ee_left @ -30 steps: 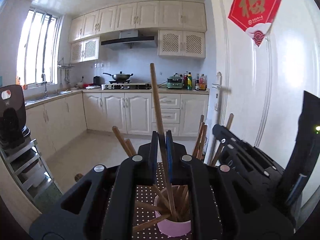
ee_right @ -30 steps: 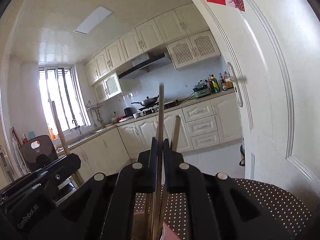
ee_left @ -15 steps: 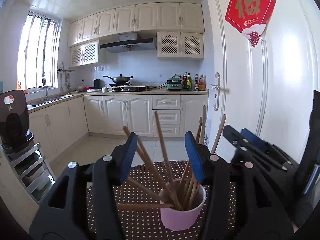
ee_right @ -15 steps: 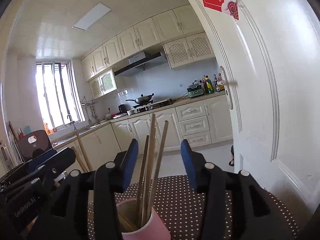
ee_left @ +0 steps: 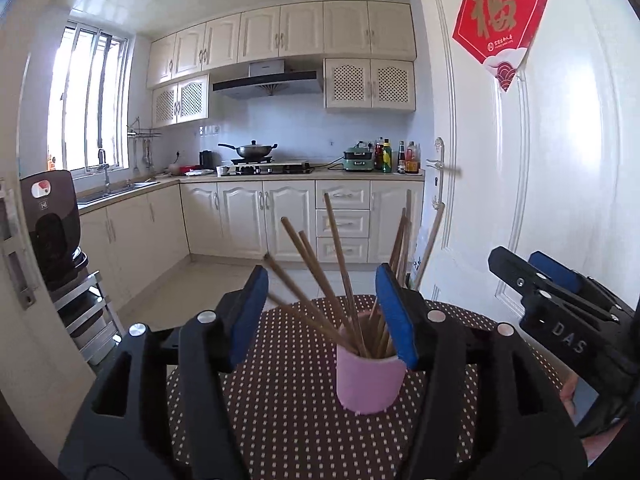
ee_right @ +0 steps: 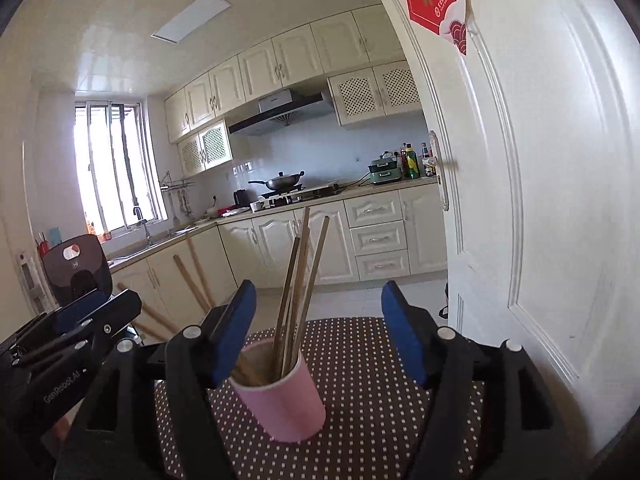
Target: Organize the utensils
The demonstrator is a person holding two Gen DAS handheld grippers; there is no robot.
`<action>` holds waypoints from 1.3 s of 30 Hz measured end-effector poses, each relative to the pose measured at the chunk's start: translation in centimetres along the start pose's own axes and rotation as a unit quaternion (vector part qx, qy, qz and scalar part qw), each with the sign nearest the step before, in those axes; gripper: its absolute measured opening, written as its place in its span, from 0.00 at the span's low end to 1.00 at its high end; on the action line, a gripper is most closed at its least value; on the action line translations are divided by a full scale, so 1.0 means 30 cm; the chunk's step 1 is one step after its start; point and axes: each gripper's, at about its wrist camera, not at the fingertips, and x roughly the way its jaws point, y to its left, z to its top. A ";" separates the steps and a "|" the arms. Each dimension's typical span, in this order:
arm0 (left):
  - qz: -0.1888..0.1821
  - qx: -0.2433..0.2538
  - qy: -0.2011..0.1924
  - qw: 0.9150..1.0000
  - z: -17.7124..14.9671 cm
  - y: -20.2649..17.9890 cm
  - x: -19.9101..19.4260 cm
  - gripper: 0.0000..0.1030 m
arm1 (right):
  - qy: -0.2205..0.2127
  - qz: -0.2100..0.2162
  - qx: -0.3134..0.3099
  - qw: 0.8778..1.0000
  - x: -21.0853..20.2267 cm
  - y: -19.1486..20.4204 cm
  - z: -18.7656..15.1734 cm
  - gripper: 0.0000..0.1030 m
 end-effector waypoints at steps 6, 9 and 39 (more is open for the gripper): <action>-0.001 -0.007 0.011 1.000 -0.051 0.013 -0.098 0.65 | 0.016 -0.005 -0.013 1.000 -0.119 0.034 -0.043 0.73; 0.003 -0.011 0.021 1.000 -0.092 0.018 -0.149 0.68 | 0.025 -0.008 -0.017 1.000 -0.171 0.045 -0.069 0.78; -0.013 -0.004 0.003 1.000 -0.231 0.034 -0.630 0.88 | 0.004 -0.002 -0.040 0.999 -0.639 0.157 -0.200 0.92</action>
